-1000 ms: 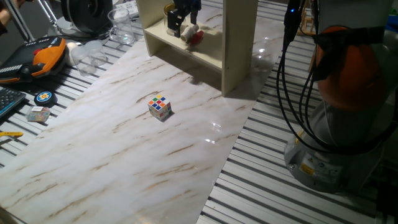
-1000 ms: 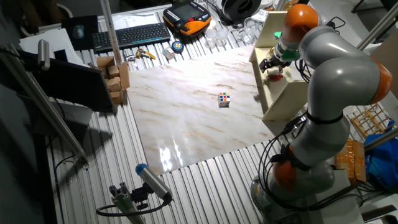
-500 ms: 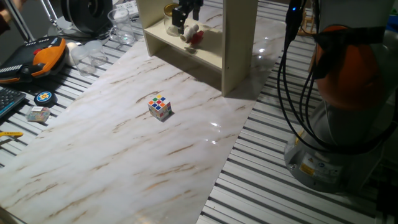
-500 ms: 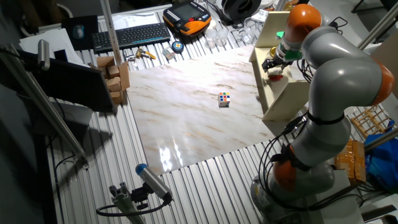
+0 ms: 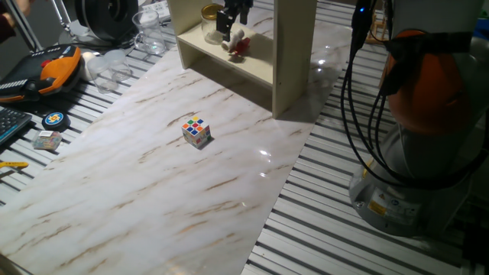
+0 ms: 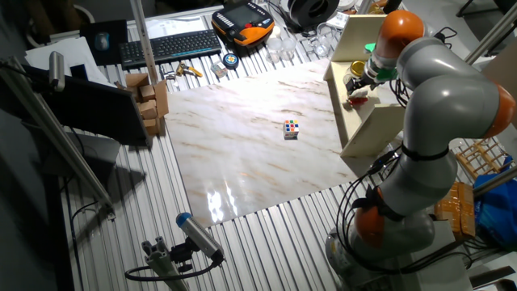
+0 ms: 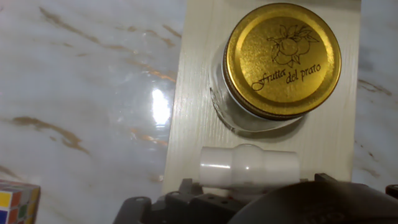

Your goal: Take the object down from the shelf

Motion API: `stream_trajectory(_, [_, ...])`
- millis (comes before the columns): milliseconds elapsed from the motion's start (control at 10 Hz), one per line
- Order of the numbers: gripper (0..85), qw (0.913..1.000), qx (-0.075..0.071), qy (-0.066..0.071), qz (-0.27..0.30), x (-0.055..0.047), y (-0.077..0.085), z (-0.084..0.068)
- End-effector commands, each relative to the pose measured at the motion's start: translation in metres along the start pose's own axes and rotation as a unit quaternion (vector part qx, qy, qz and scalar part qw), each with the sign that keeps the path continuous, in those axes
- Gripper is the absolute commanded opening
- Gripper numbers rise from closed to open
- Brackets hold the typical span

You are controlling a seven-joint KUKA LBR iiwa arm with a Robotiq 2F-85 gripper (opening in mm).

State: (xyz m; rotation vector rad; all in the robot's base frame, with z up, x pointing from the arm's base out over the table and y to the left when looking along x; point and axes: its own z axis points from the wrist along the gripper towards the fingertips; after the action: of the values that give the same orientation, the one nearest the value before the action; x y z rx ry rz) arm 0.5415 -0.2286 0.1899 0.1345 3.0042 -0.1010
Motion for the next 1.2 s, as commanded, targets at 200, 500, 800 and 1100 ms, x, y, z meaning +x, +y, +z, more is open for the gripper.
stream_trajectory(200, [85.0, 1.0, 0.001, -0.002, 0.0, -0.003, 0.002, 0.004])
stream_trajectory(500, [85.0, 1.0, 0.0, -0.003, 0.002, -0.005, 0.004, 0.007])
stream_trajectory(800, [85.0, 1.0, 0.0, -0.005, -0.001, -0.007, 0.004, 0.012])
stream_trajectory(1100, [85.0, 0.9999, 0.007, -0.011, -0.006, -0.008, 0.002, 0.015])
